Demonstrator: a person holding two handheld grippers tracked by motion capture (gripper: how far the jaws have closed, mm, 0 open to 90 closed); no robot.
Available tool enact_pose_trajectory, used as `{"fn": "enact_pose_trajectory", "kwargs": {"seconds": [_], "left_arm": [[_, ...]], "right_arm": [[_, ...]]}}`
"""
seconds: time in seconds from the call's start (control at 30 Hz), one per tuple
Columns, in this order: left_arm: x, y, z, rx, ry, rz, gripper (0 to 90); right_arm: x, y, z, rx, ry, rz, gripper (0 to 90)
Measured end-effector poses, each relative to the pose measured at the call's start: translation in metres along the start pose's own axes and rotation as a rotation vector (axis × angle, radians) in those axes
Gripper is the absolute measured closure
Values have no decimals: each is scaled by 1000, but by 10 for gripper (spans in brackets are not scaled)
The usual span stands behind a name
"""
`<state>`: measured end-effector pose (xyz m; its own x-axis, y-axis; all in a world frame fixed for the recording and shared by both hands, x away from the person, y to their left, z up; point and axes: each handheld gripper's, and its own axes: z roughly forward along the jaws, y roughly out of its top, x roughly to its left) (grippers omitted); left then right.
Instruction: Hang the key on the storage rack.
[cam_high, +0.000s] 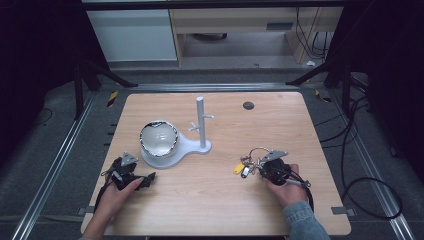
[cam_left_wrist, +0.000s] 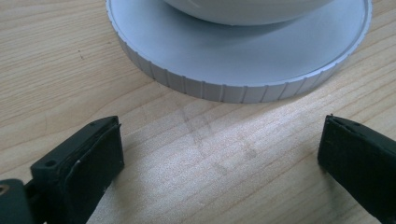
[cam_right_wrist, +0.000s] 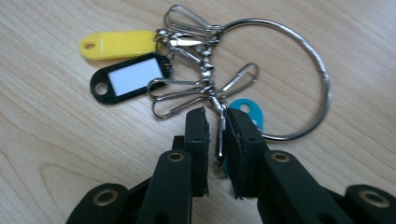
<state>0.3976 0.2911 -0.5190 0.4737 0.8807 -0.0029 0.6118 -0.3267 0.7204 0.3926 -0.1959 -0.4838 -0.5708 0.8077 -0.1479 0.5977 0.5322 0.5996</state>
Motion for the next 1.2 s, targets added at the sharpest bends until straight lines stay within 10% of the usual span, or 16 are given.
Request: {"fn": "enact_pose_trajectory", "kwargs": {"seconds": [0.77, 1.2], "left_arm": [[0, 0, 0, 0, -1, 1, 0], [0, 0, 0, 2, -1, 2, 0]], "right_arm": [[-18, 2, 5, 16, 42, 62, 884], [-24, 22, -25, -75, 93, 29, 886]]}}
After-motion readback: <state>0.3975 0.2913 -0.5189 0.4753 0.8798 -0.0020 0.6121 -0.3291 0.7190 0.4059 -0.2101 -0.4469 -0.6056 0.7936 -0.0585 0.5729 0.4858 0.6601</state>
